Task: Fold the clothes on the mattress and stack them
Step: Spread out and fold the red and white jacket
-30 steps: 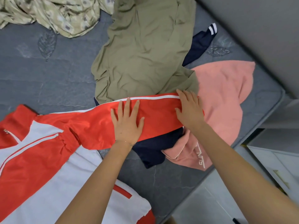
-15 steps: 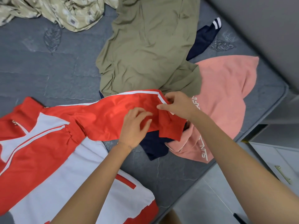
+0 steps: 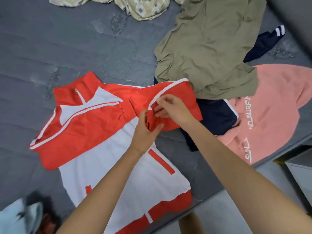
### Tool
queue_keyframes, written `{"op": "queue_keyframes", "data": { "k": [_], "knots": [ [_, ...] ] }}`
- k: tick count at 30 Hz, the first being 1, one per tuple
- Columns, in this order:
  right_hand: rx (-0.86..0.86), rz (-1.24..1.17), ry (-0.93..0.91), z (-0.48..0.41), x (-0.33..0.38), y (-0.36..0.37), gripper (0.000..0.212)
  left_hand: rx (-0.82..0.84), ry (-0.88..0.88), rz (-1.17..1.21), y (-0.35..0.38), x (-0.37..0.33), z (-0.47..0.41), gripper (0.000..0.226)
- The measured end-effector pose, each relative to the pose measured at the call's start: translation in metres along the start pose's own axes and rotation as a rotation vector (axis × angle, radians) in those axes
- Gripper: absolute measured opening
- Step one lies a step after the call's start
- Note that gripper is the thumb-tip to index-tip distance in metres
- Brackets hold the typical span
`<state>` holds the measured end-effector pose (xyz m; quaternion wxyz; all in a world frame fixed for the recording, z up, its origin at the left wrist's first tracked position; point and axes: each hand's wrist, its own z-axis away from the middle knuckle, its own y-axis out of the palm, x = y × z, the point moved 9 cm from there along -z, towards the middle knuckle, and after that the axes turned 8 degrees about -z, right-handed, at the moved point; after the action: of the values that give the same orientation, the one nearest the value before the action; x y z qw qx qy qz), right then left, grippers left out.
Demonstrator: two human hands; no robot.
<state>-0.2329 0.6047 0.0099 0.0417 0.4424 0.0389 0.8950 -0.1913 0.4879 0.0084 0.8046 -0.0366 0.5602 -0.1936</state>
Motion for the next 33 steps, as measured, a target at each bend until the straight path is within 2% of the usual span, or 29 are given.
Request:
{"op": "queue_keyframes", "data": {
  "k": [3,6,10,16,22,25,27,29,31,33],
  "knots": [
    [-0.023,0.418,-0.142,-0.002,-0.005,0.030,0.025,-0.286,-0.066,-0.035,-0.069,0.027,0.012,0.026],
    [-0.071,0.805,-0.222,-0.004,-0.014,0.060,0.044,-0.386,-0.076,-0.008,-0.126,0.049,0.025,0.018],
    [-0.051,1.038,-0.195,-0.004,-0.045,0.100,0.062,-0.549,-0.118,-0.033,-0.198,0.083,0.048,0.018],
    [0.002,1.288,-0.169,-0.005,-0.088,0.147,0.071,-0.752,-0.269,-0.052,-0.292,0.142,0.081,0.018],
    [0.017,1.321,-0.101,-0.022,-0.107,0.177,0.079,-0.828,-0.448,-0.035,-0.353,0.195,0.101,0.032],
    [0.007,1.331,-0.101,-0.027,-0.112,0.195,0.079,-0.747,-0.521,-0.114,-0.359,0.216,0.105,0.036],
    [0.011,1.346,-0.107,-0.028,-0.116,0.207,0.078,-0.673,-0.504,-0.206,-0.359,0.220,0.106,0.041],
    [0.008,1.355,-0.113,-0.027,-0.118,0.217,0.077,-0.661,-0.453,-0.313,-0.363,0.218,0.108,0.054],
    [-0.005,1.340,-0.131,-0.024,-0.119,0.224,0.076,-0.656,-0.431,-0.529,-0.366,0.212,0.111,0.072],
    [-0.016,1.320,-0.165,-0.018,-0.120,0.232,0.075,-0.592,-0.371,-0.763,-0.356,0.202,0.110,0.075]
  ]
}}
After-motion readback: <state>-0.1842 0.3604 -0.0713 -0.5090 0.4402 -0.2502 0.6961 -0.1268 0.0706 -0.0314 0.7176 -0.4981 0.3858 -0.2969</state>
